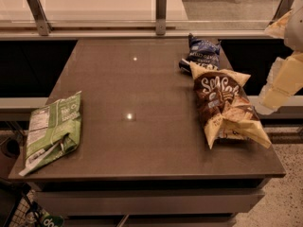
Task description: Move blue chip bag near green jalapeno chip bag
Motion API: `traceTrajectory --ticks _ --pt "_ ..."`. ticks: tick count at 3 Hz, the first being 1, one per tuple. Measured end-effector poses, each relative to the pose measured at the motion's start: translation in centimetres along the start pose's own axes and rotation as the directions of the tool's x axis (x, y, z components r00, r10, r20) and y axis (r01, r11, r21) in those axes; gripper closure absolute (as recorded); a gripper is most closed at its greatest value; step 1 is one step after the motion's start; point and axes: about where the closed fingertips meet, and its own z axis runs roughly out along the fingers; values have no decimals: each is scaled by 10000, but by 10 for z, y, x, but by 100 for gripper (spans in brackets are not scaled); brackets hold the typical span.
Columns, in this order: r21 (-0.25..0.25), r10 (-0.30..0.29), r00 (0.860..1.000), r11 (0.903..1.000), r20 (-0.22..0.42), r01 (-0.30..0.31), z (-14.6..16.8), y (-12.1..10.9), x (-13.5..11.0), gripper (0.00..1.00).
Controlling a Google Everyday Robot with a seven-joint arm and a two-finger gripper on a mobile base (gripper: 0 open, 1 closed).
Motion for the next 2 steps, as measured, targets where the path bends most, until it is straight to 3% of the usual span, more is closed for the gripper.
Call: traceTrajectory --ticks 1,2 --pt "744 848 9946 9932 603 -892 2 -25 -11 0" --pt "1468 1675 9816 9727 922 -1797 16 -58 -27 0"
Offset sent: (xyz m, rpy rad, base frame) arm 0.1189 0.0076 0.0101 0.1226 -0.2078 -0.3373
